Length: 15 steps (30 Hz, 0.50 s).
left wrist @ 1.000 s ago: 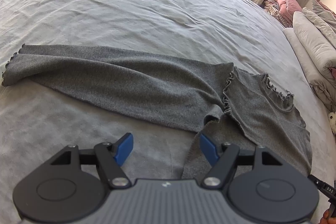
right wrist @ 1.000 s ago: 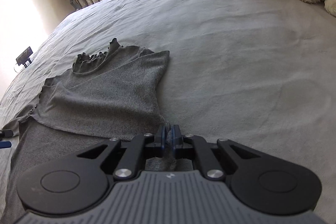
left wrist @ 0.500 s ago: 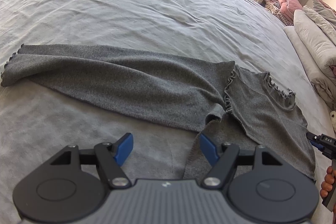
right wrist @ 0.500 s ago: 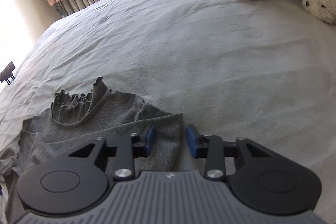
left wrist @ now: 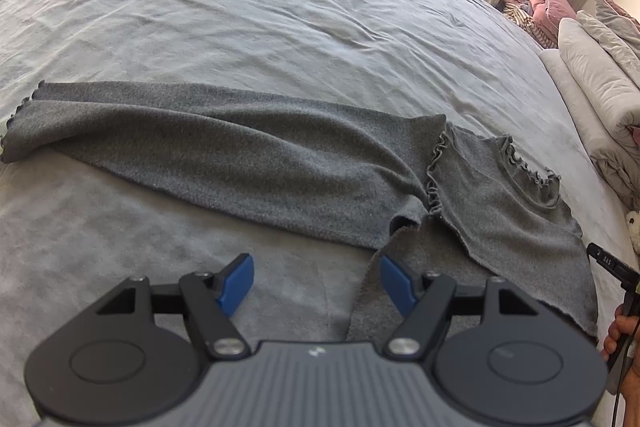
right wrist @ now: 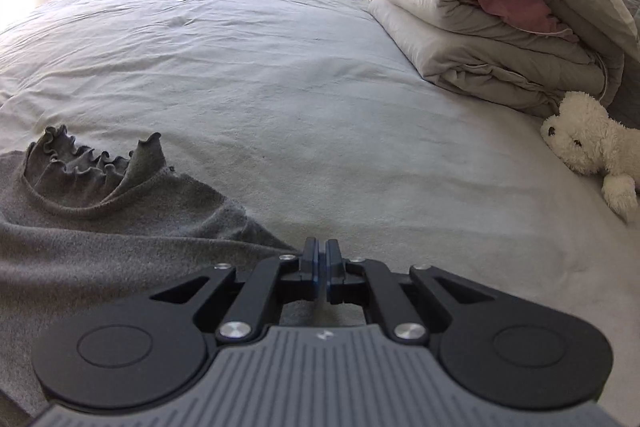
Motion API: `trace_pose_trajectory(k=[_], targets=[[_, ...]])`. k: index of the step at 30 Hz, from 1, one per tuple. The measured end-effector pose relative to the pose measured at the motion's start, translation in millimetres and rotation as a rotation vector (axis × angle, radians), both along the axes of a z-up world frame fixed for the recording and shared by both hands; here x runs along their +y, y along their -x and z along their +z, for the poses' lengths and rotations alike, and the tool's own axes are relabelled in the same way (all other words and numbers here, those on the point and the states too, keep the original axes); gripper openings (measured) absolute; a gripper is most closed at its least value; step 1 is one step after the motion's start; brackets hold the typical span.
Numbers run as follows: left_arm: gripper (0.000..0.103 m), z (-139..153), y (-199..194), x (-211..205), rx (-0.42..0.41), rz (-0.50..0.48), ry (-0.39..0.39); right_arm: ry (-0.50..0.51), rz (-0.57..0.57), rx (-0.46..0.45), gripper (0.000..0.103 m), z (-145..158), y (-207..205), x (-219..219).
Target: Fold clothes
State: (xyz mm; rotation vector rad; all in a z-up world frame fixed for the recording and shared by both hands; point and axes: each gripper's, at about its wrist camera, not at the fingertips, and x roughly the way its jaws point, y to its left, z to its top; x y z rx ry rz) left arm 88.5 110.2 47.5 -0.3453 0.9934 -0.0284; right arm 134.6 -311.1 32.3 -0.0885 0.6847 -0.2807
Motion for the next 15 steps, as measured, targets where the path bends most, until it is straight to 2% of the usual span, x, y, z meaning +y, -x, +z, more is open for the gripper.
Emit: trace_pose_trajectory(k=[1,2,5,7,9,10,12,14,15], targets=[[0.071,0,0,0,-0.001,0.001,0.000,0.012,0.002,-0.033,0.016,8,7,2],[0.071,1,0,0,-0.001,0.002,0.001,0.024,0.003,-0.066,0.019,17,13,4],[0.071,0,0,0,0.002,0.005,0.001,-0.022,0.095,-0.107,0.021,33,37,17],[0.071,-1,-1,0,0.007,0.006,-0.001,-0.083,0.158,-0.070,0.021,28,46,29],[0.071,-3,-1,-1,0.013,0.004,0.001,-0.151,0.178,0.044,0.021,5,46,36],[0.071,-3,0,-1,0.013,0.001,-0.002,-0.165,0.180,0.073,0.023,-6,45,38],[0.071,-3,0,-2,0.012,-0.007,-0.009,-0.153,0.192,0.030,0.023,-14,51,42],[0.071,-3,1,-1,0.014,-0.007,-0.008,-0.137,0.186,0.013,0.033,-1,60,48],[0.071,-3,2,-1,0.016,-0.008,-0.005,-0.130,0.183,0.004,0.034,6,64,51]])
